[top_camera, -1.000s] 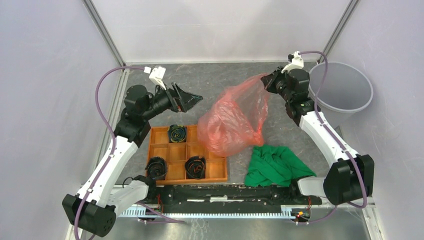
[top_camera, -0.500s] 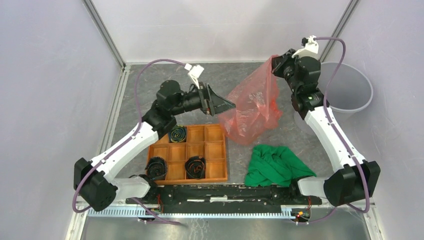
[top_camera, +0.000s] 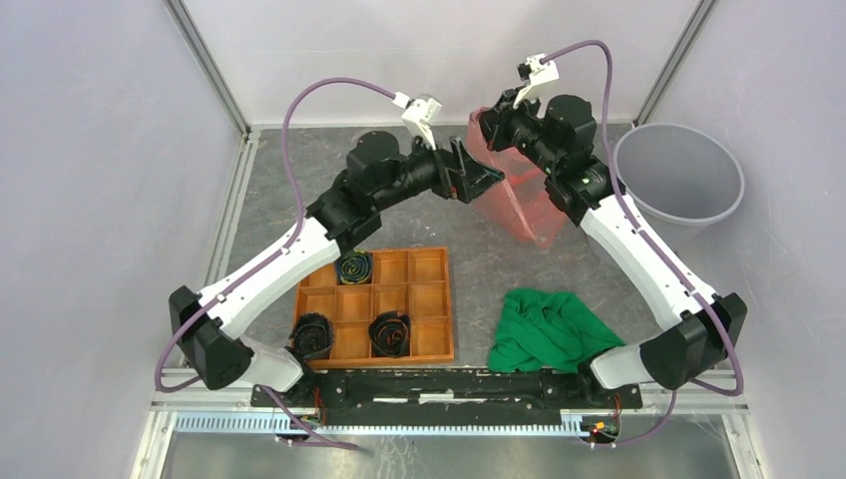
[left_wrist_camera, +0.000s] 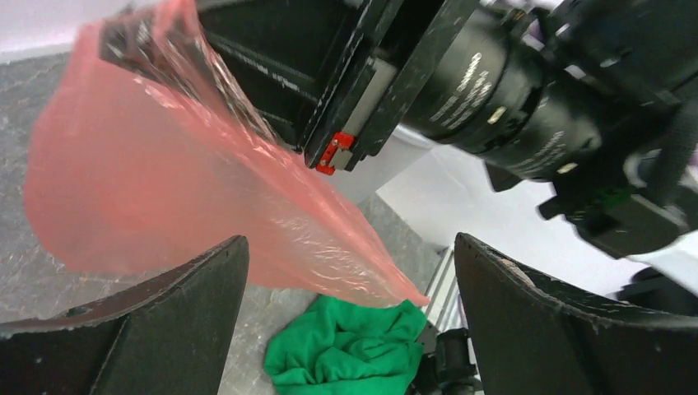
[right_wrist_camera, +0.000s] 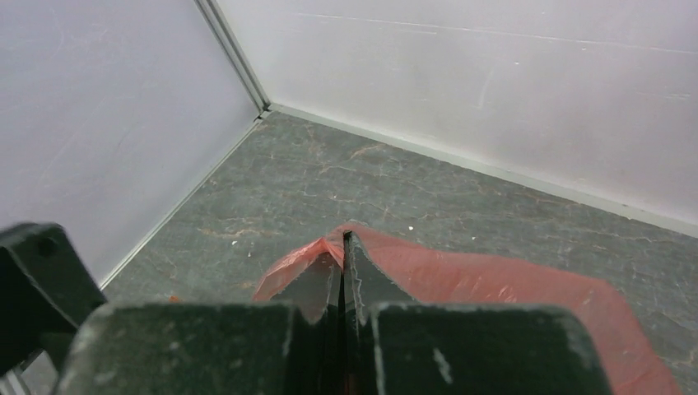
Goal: Put the trash bags into the trash bin
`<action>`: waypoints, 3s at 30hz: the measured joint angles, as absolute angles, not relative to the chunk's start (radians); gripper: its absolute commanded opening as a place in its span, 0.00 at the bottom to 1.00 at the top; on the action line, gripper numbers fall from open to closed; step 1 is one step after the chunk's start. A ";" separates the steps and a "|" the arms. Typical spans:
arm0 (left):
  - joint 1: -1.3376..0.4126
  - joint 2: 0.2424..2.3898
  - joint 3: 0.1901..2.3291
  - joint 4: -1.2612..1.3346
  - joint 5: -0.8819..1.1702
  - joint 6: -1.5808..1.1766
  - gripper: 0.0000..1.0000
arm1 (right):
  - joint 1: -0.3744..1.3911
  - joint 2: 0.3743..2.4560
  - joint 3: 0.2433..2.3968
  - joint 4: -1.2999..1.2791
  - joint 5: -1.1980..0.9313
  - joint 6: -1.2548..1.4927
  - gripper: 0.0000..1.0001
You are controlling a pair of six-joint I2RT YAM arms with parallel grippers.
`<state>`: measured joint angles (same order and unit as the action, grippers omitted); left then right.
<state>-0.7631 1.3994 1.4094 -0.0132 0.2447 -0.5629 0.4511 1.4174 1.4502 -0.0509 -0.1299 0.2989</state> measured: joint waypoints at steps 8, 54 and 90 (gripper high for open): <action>-0.788 1.456 1.376 -0.043 0.163 -0.527 0.91 | 0.485 1.441 1.462 -0.062 -0.101 0.295 0.00; -0.444 1.271 0.892 0.092 0.136 -0.716 0.02 | 0.484 1.026 0.471 0.098 0.199 0.553 0.92; -0.270 0.997 1.026 0.134 0.131 -0.746 0.02 | 0.537 1.284 1.237 0.265 -0.027 0.166 0.01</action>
